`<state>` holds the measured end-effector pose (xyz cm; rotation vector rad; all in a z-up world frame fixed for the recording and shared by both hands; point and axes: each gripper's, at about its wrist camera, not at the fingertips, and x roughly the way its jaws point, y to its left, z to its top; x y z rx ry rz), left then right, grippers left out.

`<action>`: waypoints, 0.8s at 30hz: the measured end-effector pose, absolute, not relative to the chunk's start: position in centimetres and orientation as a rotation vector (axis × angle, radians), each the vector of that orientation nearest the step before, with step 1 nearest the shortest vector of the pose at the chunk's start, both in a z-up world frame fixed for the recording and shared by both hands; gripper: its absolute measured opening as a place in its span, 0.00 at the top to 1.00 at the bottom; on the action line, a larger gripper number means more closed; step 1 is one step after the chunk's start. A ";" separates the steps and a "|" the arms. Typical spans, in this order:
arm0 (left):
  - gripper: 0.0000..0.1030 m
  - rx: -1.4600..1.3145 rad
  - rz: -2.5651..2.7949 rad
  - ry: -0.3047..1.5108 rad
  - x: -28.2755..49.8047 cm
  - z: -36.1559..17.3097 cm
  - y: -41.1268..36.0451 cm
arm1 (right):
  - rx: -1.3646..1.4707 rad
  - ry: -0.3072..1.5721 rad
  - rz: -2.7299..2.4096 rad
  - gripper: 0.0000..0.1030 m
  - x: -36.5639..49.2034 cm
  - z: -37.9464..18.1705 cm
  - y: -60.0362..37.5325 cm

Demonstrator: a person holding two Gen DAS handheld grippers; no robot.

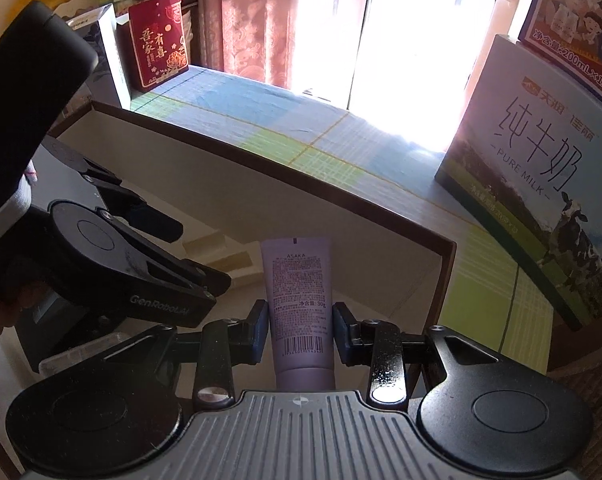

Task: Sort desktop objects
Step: 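Lower the clip and tube into the box and open both tools, then withdraw both tools from the box back over the table items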

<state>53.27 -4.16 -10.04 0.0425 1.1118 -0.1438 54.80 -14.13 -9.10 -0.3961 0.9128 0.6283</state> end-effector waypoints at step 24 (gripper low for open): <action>0.25 0.138 -0.066 1.027 47.2 -5.2 -1.2 | -0.401 0.834 0.712 0.22 49.6 -6.7 -14.8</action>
